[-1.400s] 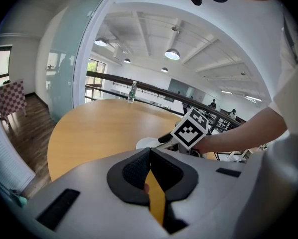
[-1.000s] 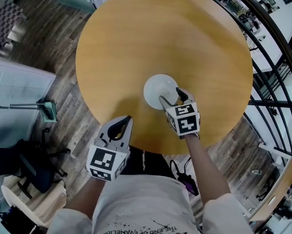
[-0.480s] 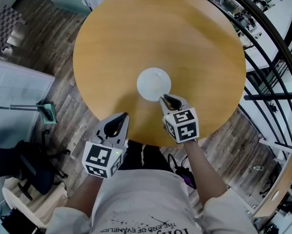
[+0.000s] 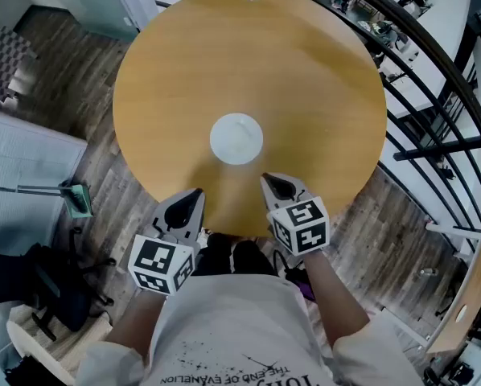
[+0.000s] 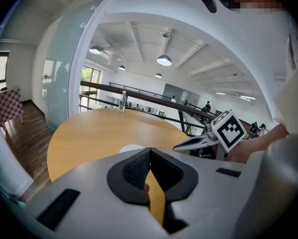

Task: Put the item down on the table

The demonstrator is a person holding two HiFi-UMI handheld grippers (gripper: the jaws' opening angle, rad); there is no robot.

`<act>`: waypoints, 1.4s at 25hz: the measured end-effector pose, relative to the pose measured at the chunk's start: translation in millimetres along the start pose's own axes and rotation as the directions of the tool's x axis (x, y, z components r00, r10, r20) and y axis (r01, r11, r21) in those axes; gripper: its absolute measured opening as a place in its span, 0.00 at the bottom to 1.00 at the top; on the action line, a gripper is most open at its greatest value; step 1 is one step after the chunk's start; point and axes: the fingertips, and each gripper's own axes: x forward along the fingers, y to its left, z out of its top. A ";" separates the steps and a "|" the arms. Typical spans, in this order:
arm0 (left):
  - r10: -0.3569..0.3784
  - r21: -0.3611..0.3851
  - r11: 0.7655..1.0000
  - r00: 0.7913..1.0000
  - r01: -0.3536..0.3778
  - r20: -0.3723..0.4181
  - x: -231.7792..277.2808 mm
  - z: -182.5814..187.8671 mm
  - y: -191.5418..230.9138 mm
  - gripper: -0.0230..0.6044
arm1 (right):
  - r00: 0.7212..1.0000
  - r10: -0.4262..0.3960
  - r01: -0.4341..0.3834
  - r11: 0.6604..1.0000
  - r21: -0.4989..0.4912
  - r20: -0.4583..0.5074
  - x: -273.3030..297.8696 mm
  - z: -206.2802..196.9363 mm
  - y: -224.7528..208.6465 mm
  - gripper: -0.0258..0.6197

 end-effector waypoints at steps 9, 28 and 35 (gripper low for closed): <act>-0.004 0.022 1.000 0.999 0.003 0.041 -11.3 11.3 -27.1 0.07 | 0.995 -0.054 0.053 0.998 0.019 0.085 -61.3 6.8 12.3 0.08; 0.034 0.008 0.999 0.996 -0.035 0.078 -29.0 12.7 -44.8 0.07 | 0.988 -0.082 0.071 0.994 0.088 0.134 -94.9 10.9 -9.1 0.08; 0.038 0.009 0.999 0.997 -0.038 0.060 -41.6 8.3 -51.2 0.07 | 0.992 -0.052 0.039 0.993 0.108 0.118 -96.6 -3.0 14.3 0.08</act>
